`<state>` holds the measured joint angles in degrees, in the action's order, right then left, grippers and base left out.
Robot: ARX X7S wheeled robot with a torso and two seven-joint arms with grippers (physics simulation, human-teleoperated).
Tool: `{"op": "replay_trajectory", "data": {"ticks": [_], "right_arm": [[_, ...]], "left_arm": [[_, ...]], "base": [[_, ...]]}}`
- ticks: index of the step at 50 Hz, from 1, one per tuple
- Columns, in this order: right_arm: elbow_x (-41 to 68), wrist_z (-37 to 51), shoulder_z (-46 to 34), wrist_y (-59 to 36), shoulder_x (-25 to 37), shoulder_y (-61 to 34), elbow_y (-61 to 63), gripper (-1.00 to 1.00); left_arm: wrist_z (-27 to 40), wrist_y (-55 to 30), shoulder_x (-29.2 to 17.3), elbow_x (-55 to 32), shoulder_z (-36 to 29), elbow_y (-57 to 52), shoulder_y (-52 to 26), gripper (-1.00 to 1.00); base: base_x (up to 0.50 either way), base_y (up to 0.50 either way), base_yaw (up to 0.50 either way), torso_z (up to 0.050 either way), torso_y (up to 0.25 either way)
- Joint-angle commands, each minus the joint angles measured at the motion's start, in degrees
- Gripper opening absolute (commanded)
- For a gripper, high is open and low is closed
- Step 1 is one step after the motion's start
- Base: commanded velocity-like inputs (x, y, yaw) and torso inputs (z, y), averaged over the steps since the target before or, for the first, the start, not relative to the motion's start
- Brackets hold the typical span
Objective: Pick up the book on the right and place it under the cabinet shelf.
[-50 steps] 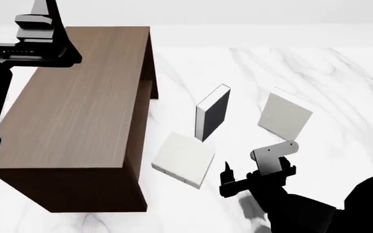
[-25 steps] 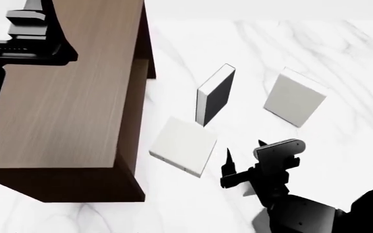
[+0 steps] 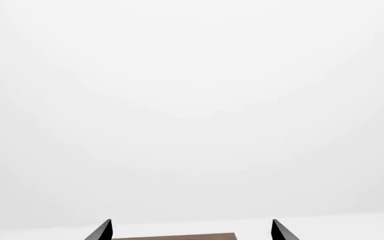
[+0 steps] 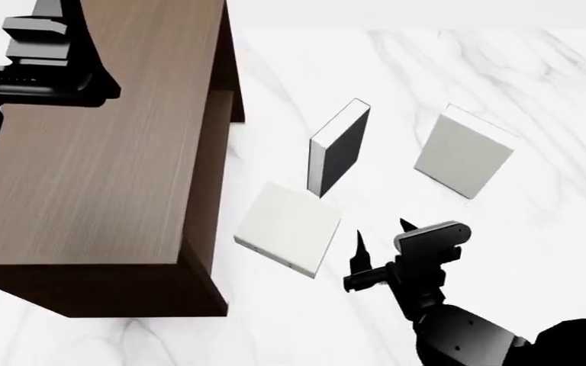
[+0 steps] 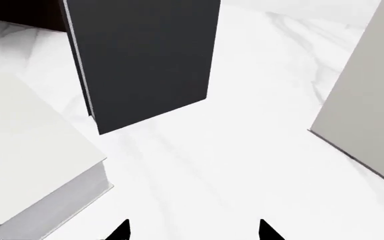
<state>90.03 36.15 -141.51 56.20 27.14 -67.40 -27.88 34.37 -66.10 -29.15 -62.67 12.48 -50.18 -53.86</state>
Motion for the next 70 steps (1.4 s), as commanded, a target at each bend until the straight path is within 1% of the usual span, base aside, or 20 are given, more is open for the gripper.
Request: {"op": "replay_trajectory", "data": {"ticks": [1, 12, 24, 47, 57, 70], "right_arm": [[5.8, -6.0, 4.5, -3.0, -3.2, 5.4, -9.4, 1.00], [9.0, -11.9, 7.7, -5.0, -6.6, 10.0, -18.4, 1.00], [10.4, -15.3, 9.5, -7.0, -9.0, 11.8, -22.4, 1.00], [6.1, -12.5, 7.7, -9.9, -10.8, 7.3, -17.1, 1.00], [3.5, -10.6, 6.1, -11.6, -10.0, 4.2, -10.6, 1.00], [2.4, -11.3, 5.9, -13.2, -11.0, 4.2, -10.3, 1.00]], "left_arm": [[-0.9, 1.2, -0.3, 0.7, -0.7, -0.3, 1.1, 1.00], [-1.9, 2.6, -0.6, 1.0, -0.9, -0.8, 2.5, 1.00], [-2.7, 3.9, -1.0, 1.8, -1.3, -0.8, 3.8, 1.00], [-2.2, 4.6, -2.4, 1.3, -0.6, -0.4, 3.8, 1.00], [-0.6, 3.9, -2.5, -0.4, -0.7, -0.1, 1.8, 1.00], [-1.0, 4.8, -2.7, 0.3, -1.4, 0.5, 1.6, 1.00]], "base": [[0.00, 0.00, 0.00, 0.000, 0.000], [0.00, 0.00, 0.01, -0.001, -0.006], [0.01, 0.00, 0.01, -0.004, -0.010], [0.00, 0.00, 0.01, -0.003, -0.007], [0.00, 0.00, 0.01, -0.002, -0.006], [0.00, 0.00, 0.01, -0.002, -0.005]]}}
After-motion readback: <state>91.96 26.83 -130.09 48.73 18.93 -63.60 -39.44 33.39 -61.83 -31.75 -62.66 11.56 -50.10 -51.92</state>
